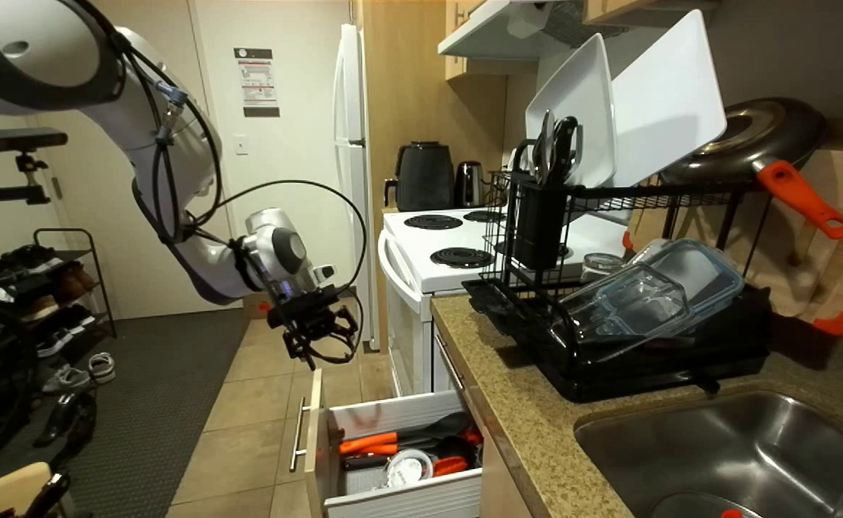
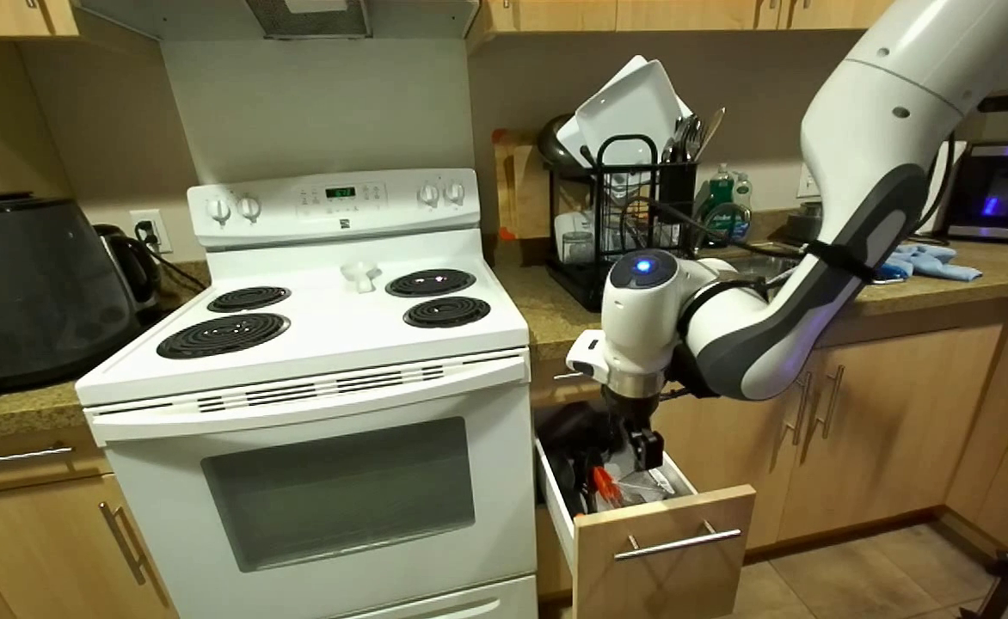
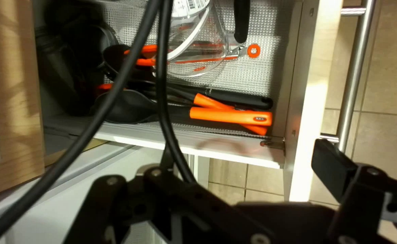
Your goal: Open the second kitchen cabinet drawer to the right
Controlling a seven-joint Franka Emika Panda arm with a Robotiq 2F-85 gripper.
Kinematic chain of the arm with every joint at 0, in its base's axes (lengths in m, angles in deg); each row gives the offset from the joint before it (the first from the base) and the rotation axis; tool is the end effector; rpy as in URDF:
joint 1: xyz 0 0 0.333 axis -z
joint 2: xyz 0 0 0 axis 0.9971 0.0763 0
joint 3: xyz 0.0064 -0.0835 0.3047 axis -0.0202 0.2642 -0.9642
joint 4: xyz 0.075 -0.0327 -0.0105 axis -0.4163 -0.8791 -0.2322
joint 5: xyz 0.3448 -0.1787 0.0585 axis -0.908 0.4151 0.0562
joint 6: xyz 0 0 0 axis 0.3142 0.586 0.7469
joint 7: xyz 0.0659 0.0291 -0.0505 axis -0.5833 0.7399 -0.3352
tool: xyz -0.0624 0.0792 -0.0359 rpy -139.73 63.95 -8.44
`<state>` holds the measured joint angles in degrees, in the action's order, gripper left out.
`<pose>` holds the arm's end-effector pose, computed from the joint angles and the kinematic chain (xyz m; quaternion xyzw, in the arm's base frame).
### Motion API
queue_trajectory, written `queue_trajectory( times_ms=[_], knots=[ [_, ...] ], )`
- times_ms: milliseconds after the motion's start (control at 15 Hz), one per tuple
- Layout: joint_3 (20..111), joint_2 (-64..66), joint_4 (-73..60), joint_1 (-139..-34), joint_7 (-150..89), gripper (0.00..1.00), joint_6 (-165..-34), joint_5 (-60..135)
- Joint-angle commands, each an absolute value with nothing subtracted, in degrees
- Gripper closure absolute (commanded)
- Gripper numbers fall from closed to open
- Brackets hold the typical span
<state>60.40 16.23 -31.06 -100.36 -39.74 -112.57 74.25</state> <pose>0.5661 0.1685 0.1649 0.8778 0.4462 0.0111 0.1741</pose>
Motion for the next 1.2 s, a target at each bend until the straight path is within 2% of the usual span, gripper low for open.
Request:
queue_trajectory(
  times_ms=[0, 600, 1133],
  knots=[
    [56.4, 9.8, -35.7, -96.3, -45.4, 0.00, -111.5, 68.7],
    [55.7, 3.1, -37.0, -96.8, -41.3, 0.00, -103.0, 58.1],
    [56.9, -3.3, -40.9, -97.0, -28.1, 0.00, -102.5, 56.8]
  ],
)
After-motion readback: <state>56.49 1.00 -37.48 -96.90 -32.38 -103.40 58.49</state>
